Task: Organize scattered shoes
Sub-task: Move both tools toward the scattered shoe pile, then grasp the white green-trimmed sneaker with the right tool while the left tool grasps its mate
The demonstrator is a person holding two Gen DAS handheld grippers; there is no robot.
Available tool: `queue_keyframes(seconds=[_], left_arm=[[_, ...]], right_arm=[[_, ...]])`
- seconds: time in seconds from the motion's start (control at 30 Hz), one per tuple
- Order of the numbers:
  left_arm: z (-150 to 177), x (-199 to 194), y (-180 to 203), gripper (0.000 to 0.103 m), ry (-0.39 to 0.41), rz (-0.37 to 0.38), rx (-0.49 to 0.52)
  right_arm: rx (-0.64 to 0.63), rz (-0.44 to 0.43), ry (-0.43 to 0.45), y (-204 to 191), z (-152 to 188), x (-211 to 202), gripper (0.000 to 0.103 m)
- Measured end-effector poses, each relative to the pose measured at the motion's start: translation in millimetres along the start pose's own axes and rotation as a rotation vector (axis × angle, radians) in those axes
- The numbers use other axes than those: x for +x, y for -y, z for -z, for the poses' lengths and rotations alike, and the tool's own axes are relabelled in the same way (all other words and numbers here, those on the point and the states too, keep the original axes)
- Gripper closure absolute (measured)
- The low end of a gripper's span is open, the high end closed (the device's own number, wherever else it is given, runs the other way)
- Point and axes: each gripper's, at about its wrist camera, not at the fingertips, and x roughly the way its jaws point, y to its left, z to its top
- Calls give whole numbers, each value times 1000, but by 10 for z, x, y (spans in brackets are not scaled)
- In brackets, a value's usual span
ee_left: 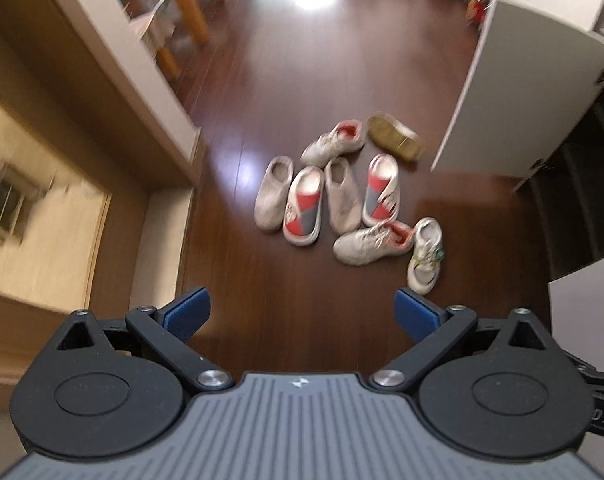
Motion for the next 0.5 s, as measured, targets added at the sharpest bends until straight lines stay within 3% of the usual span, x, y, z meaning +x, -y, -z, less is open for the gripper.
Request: queue_keyframes(seconds=[0.1,0.27,0.4,0.5], left_arm=[[60,479,135,3,-72,-7,-15],[225,1248,240,3,-202,13,-22],[467,2253,344,3,-263,45,14],[642,3101,506,3,-243,45,94]], right_arm=[[-18,-18,-63,259,-2,561,1],[106,-32,-174,561,141,1485,1],[126,-26,-193,599,479,2346,1],[147,-8,-196,717,687,3188,1]])
